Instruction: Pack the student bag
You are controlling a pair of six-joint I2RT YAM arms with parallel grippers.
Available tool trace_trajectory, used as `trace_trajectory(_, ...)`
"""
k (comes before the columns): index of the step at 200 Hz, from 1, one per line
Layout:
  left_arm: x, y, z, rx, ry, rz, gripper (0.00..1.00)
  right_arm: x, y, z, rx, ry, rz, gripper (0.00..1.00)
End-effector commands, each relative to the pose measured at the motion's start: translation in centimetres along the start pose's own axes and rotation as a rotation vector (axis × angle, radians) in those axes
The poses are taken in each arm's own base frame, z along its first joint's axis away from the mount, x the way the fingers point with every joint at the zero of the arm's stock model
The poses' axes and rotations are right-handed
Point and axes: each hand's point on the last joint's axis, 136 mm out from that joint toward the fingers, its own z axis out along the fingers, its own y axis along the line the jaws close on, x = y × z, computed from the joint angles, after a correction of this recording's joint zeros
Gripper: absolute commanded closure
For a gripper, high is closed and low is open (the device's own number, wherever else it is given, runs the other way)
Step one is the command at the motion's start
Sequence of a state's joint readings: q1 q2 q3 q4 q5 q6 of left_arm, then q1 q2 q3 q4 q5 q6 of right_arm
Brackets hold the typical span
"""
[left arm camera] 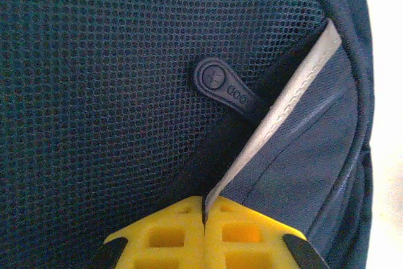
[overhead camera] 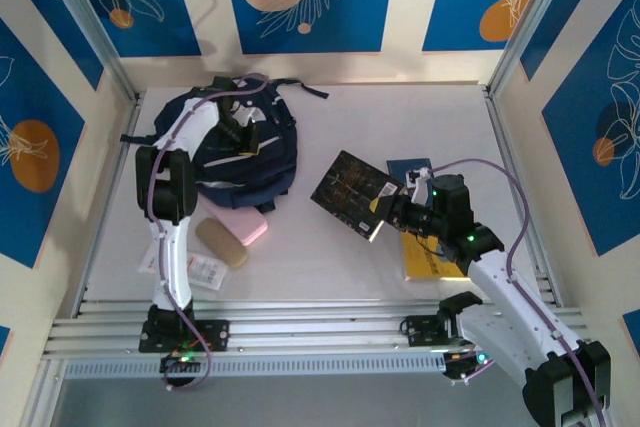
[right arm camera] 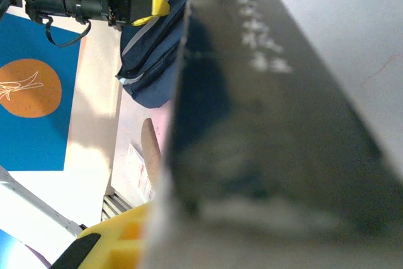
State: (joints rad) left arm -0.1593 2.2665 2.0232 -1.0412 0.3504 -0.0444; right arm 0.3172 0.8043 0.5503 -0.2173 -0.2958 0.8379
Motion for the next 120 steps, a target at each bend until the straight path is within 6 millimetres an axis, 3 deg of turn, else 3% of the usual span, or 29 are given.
trace_trajectory(1, -2.2, -2.8, -4.3, 0.054, -0.112, 0.014, 1.00, -1.6, 2.1, -0.6, -0.059, -0.052, -0.050, 1.00)
trace_trajectory(30, -4.6, -4.2, -10.7, 0.008, -0.282, 0.032, 1.00, -2.0, 2.3, -0.7, -0.044, -0.059, -0.040, 1.00)
trace_trajectory(72, -7.0, -6.5, -19.0, -0.021, -0.495, 0.066, 1.00, -2.3, 4.2, -0.8, -0.082, -0.045, -0.059, 1.00)
trace_trajectory(103, -7.8, -9.0, -22.8, 0.047, -0.601, 0.095, 1.00, -3.1, 5.8, -1.2, -0.097, -0.048, -0.076, 1.00)
trace_trajectory(120, -7.9, -10.6, -23.9, 0.124, -0.630, 0.108, 1.00, -3.7, 6.7, -1.4, -0.103, -0.043, -0.057, 1.00)
